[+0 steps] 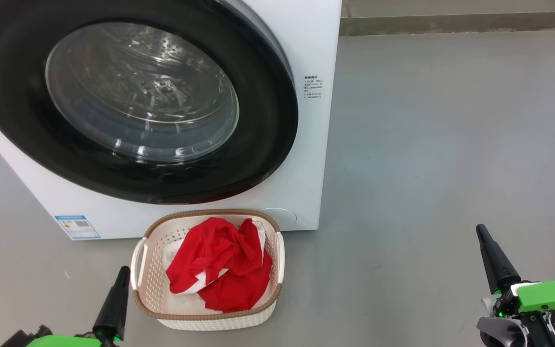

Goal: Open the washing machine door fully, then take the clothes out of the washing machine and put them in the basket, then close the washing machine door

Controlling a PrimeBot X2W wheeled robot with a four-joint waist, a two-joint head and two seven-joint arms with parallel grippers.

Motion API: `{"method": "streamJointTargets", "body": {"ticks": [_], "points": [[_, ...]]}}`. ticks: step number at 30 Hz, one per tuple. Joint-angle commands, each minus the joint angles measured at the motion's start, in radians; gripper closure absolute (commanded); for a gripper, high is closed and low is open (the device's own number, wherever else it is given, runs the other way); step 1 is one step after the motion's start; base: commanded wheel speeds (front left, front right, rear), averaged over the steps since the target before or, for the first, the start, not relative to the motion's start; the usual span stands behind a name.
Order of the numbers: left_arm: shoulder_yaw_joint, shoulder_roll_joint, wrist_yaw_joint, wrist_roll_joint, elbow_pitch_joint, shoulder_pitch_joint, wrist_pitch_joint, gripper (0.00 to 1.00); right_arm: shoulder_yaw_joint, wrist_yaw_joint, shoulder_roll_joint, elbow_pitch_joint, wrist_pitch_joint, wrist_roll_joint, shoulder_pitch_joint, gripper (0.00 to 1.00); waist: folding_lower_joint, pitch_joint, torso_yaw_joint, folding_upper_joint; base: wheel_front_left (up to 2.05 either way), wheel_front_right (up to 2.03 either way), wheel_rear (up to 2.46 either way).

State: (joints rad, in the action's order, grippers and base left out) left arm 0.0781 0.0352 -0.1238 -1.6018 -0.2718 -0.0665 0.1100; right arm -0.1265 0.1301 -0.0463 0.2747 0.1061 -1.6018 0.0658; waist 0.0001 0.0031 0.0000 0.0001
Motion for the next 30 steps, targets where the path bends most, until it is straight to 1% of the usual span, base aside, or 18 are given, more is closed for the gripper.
{"method": "streamJointTargets", "body": {"ticks": [1,30], "points": [[0.036,0.015,-0.007,-0.007,0.027,-0.041,0.003,1.0,0.013,0.001,-0.005,-0.03,0.007,-0.007,0.042,1.0,0.0,0.0,0.0,-0.0001,0.0,0.0,0.0],[0.036,0.015,-0.007,-0.007,0.027,-0.041,0.003,1.0,0.013,0.001,-0.005,-0.03,0.007,-0.007,0.042,1.0,0.0,0.0,0.0,-0.0001,0.0,0.0,0.0]]}}
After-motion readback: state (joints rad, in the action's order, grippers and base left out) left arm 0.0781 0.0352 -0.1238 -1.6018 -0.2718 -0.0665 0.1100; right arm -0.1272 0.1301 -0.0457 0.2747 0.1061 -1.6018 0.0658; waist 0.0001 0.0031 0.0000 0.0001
